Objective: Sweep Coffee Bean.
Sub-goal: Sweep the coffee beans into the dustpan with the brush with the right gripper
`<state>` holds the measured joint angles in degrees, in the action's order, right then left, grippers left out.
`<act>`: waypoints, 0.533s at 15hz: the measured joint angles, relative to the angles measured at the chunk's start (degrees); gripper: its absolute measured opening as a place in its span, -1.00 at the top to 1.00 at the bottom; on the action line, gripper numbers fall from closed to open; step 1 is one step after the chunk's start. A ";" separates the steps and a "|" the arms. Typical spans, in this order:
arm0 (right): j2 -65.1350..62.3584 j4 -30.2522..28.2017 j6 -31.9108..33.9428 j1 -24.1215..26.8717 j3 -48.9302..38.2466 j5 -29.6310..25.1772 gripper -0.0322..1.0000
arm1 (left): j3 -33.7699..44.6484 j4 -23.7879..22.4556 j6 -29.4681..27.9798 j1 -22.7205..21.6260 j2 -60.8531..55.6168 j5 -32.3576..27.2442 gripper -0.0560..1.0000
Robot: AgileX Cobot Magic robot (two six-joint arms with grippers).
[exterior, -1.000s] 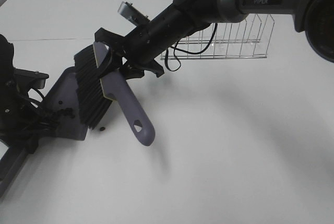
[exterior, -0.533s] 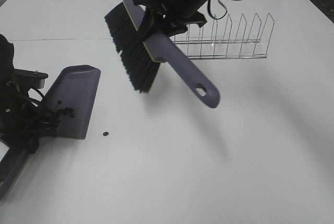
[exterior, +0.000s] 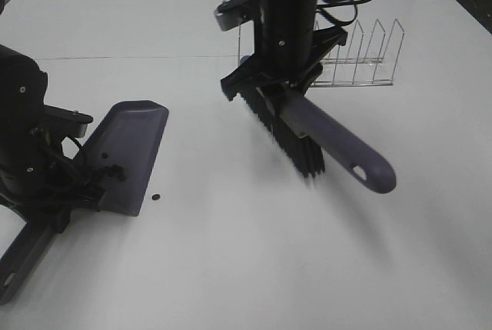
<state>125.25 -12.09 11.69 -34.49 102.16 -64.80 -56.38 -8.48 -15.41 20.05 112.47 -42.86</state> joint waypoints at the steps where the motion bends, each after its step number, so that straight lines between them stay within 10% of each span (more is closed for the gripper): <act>1: 1.38 -0.69 1.20 -1.89 0.00 0.92 0.23 | 0.00 0.00 -0.17 0.40 0.00 0.00 0.27; 4: 4.93 7.22 2.23 -4.87 0.06 7.05 0.23 | -0.11 -0.06 -0.34 0.74 0.40 -0.06 0.27; 8: 6.13 33.75 -5.44 -2.98 0.00 18.91 0.23 | -0.52 0.00 -0.57 0.74 1.15 -0.52 0.27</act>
<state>131.38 21.66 6.25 -37.47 102.16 -45.89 -56.89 -8.48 -15.99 20.80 113.62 -43.37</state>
